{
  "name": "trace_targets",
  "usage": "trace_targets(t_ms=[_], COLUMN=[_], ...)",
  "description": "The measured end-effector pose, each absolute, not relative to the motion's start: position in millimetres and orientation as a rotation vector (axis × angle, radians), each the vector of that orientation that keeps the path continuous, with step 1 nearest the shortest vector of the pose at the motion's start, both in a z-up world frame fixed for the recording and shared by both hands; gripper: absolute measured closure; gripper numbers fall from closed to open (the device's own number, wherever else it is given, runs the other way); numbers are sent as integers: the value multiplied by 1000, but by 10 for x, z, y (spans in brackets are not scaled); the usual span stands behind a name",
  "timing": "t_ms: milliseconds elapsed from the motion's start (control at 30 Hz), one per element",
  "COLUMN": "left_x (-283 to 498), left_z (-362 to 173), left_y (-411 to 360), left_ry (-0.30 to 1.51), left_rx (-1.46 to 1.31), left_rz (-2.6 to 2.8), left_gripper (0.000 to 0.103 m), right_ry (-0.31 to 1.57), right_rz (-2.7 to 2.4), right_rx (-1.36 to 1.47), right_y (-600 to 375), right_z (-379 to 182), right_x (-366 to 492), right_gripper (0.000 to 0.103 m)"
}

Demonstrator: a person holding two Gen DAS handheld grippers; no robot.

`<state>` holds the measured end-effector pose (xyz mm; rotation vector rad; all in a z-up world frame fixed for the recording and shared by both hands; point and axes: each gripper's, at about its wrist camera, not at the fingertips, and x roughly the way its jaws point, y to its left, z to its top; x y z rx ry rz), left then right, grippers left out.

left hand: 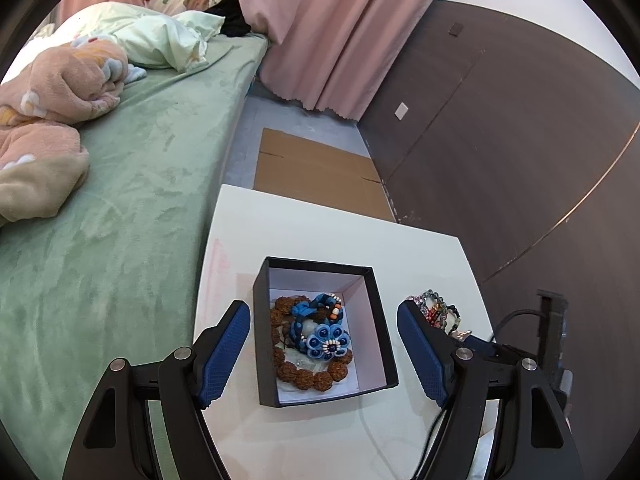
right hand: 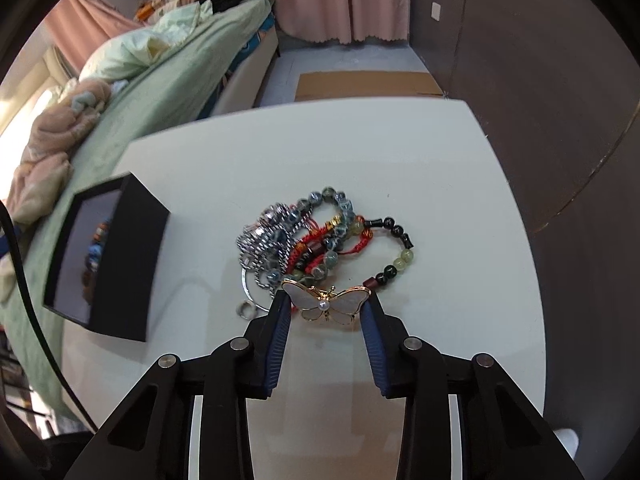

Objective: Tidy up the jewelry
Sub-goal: 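Grasp the white butterfly brooch with the right tool and lift it, then lower the butterfly brooch into the black box and open the right tool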

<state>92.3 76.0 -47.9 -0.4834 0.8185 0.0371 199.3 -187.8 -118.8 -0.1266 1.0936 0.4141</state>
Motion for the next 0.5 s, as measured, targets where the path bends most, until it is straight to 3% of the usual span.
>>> trace_targets(t_ms=[233, 367, 500], left_x=[819, 764, 701], left_z=[-450, -451, -445], left_y=[796, 840, 893], left_ry=[796, 788, 780], left_rx=[-488, -515, -523], left_rz=[35, 34, 52], left_gripper=[26, 10, 6], right_ry=[1026, 961, 910], right_rz=[481, 567, 673], right_rx=[6, 87, 139], right_y=[-1866, -1746, -1509], right_z=[-947, -767, -633], right_x=[1829, 1691, 1582], right_gripper=[66, 66, 66])
